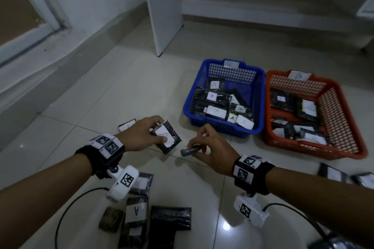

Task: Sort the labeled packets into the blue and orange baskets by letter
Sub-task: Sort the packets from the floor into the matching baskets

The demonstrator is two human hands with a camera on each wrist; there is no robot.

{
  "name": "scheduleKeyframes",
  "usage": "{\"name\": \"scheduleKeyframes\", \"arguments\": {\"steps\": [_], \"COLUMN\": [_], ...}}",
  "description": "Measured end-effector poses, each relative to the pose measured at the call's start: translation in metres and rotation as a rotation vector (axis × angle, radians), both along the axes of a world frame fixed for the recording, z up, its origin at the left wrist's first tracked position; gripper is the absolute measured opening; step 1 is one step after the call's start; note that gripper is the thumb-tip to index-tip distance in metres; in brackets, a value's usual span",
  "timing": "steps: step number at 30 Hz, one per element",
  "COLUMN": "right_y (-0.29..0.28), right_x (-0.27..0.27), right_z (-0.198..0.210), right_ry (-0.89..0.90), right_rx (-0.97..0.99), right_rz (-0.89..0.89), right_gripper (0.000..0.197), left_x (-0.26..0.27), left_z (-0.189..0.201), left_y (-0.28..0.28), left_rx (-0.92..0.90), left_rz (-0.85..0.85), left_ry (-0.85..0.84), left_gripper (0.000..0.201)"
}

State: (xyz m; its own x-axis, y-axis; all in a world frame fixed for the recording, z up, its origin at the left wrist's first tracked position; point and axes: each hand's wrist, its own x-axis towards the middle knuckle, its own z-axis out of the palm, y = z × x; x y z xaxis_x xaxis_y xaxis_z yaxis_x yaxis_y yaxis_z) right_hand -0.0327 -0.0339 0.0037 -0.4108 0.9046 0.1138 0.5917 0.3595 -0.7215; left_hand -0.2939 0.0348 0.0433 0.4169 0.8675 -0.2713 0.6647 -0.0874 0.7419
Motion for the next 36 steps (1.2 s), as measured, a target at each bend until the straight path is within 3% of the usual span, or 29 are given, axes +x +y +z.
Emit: {"name": "scheduleKeyframes", "arguments": {"steps": [7, 13, 17, 23, 27, 32, 36], "right_y": [-0.011, -0.014, -0.012, -0.007, 0.001, 0.026, 0.044], "right_x": [0.037, 0.063, 0.074, 0.086, 0.103, 0.135, 0.153], "right_z": [0.007, 0.011, 0.014, 0.027, 0.046, 0.058, 0.054], "right_ry": [0.123, 0.181, 0.205, 0.350, 0.452, 0.378, 0.319], "right_rx": [-0.016, -0.221, -0.263, -0.320, -0.296, -0.122, -0.085], "right_rz": [-0.085, -0.172, -0.237, -0.281, -0.333, -0.597, -0.752], "right_gripper": [0.024, 0.036, 0.028, 0.049, 0.046, 0.023, 0.016], "left_x": [0.028, 0.051, 0.062, 0.083, 0.095, 0.108, 0.119], "left_z": [0.005, 0.010, 0.014, 0.027, 0.031, 0.023, 0.016], "left_y": [-0.004, -0.010, -0.015, -0.003, 0.011, 0.037, 0.054], "left_rx": [-0.040, -0.021, -0.011, 0.072, 0.180, 0.285, 0.284], "left_rz": [-0.056, -0.086, -0.069, -0.027, 0.031, 0.046, 0.137], "left_ry": [-0.033, -0.049, -0.100, -0.207, -0.240, -0.135, -0.098], "left_gripper": [0.022, 0.023, 0.023, 0.032, 0.047, 0.035, 0.030]}}
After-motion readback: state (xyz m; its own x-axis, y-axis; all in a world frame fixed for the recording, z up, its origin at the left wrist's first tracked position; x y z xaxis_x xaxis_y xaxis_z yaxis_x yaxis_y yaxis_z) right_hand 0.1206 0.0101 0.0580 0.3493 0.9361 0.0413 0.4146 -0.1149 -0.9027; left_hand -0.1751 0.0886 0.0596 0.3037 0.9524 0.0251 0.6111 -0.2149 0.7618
